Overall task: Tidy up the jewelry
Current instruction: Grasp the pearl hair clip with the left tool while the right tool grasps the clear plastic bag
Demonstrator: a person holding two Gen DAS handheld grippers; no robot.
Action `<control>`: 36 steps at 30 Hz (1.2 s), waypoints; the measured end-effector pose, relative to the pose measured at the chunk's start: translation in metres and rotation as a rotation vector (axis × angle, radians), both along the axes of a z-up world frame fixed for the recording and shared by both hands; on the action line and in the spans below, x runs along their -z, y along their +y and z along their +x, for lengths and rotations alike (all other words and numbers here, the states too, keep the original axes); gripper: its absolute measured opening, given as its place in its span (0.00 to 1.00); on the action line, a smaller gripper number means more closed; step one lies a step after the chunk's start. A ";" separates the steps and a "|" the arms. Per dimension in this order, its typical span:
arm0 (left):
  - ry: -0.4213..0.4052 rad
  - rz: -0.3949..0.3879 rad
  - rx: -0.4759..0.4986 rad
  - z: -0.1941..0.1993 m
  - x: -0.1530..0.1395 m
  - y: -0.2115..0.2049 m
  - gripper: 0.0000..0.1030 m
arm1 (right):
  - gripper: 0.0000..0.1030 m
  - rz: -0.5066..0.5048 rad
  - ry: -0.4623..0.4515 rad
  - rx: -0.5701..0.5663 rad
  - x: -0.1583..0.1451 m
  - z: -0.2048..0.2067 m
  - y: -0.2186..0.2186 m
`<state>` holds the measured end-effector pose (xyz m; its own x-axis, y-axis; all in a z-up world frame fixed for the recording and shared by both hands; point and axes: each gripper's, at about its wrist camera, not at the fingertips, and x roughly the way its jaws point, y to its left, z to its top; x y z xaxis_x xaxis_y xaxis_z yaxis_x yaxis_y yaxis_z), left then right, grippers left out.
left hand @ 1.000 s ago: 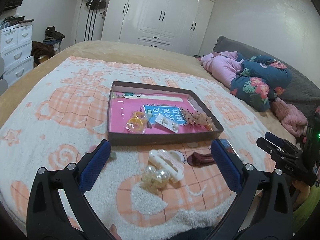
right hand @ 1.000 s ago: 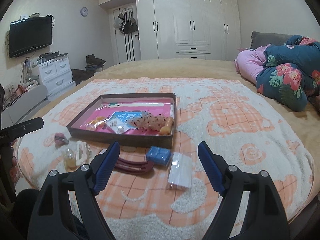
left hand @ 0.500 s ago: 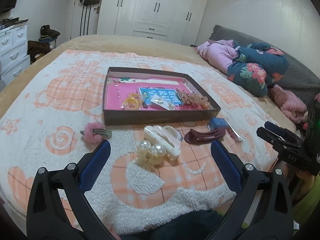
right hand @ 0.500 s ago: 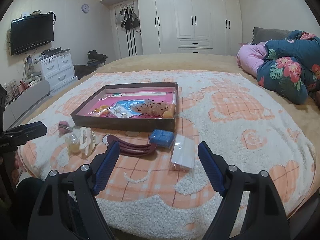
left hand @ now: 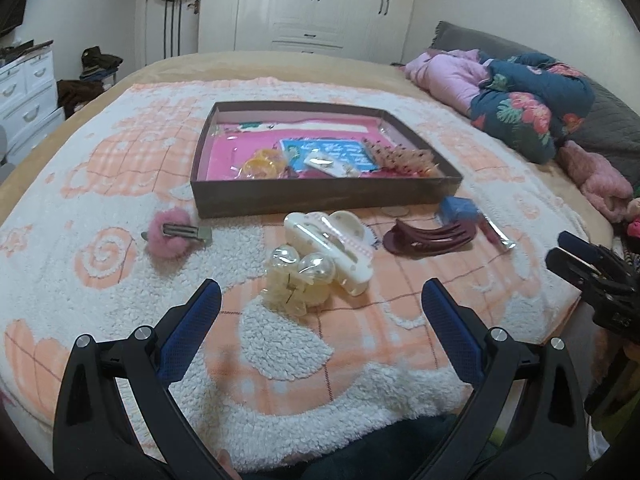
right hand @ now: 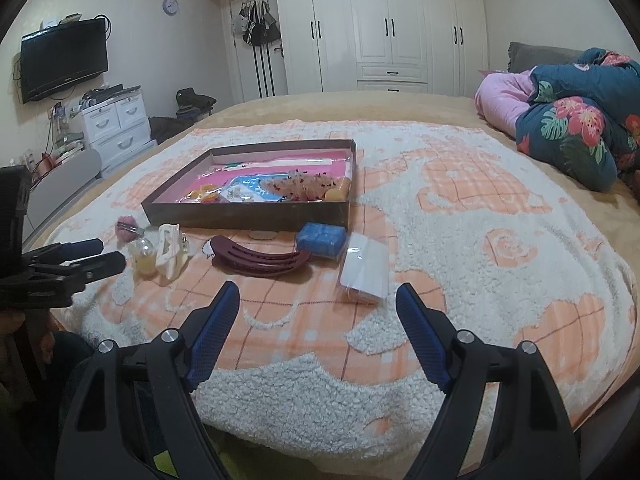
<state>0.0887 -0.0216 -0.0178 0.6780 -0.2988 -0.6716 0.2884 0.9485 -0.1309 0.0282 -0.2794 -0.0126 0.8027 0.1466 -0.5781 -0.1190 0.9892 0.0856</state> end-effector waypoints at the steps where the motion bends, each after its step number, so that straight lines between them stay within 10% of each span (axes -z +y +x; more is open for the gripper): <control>1: 0.010 0.001 -0.009 0.002 0.002 0.001 0.89 | 0.76 -0.002 0.001 0.002 0.001 0.001 0.000; 24: 0.142 -0.101 -0.062 0.051 0.032 0.013 0.54 | 0.76 0.062 0.160 0.121 0.040 0.084 -0.023; 36: 0.152 -0.133 -0.043 0.055 0.034 0.014 0.38 | 0.38 0.018 0.192 0.126 0.051 0.103 -0.026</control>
